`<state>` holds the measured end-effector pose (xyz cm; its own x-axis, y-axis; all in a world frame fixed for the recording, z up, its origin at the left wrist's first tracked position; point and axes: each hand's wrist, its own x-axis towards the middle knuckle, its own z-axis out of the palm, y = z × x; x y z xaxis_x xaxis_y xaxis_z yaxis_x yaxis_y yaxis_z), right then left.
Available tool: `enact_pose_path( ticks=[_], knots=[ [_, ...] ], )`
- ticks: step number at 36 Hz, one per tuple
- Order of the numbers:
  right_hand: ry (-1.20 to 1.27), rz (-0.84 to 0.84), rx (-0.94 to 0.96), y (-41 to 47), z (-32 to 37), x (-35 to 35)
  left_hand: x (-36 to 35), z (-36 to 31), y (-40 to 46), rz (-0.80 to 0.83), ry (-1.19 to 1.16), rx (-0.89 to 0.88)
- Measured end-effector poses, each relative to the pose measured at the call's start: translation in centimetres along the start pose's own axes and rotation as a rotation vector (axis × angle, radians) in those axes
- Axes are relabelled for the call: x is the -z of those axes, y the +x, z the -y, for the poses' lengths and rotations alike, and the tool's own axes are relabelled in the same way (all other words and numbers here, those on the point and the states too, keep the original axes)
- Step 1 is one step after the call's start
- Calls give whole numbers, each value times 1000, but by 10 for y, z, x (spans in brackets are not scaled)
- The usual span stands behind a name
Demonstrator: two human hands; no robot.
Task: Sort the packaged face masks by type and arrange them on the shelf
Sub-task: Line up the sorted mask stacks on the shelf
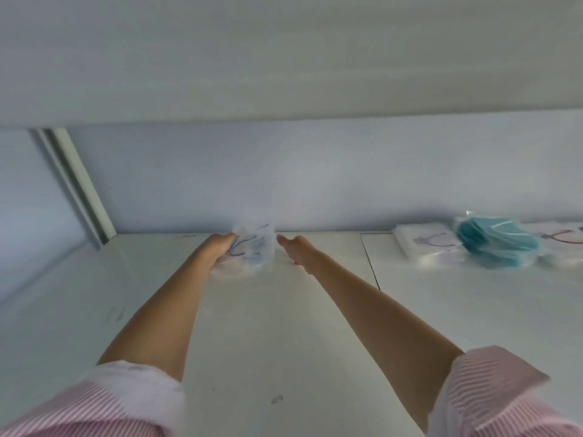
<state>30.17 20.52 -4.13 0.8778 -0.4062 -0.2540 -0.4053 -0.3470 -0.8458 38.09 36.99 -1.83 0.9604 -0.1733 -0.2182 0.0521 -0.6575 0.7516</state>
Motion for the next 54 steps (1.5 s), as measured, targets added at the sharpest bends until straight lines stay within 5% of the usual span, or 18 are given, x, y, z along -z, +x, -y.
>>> enact_pose_path(
  ticks=[8,16,22,31,38,54],
  knots=[
    [222,125,19,2,16,-22,-5,-2,17,129,63,81],
    [111,46,-63,-6,8,-13,-10,-1,14,202,-20,170],
    [217,51,-38,-16,-7,-8,-27,-2,11,245,-242,33],
    [306,20,9,-27,-30,40,-66,-13,-50,78,-484,-317],
    [269,-49,259,-56,-39,86,-98,-33,-77,109,-616,-465],
    [406,-245,331,-69,-109,102,-158,-64,-106,106,-751,-448]
  ],
)
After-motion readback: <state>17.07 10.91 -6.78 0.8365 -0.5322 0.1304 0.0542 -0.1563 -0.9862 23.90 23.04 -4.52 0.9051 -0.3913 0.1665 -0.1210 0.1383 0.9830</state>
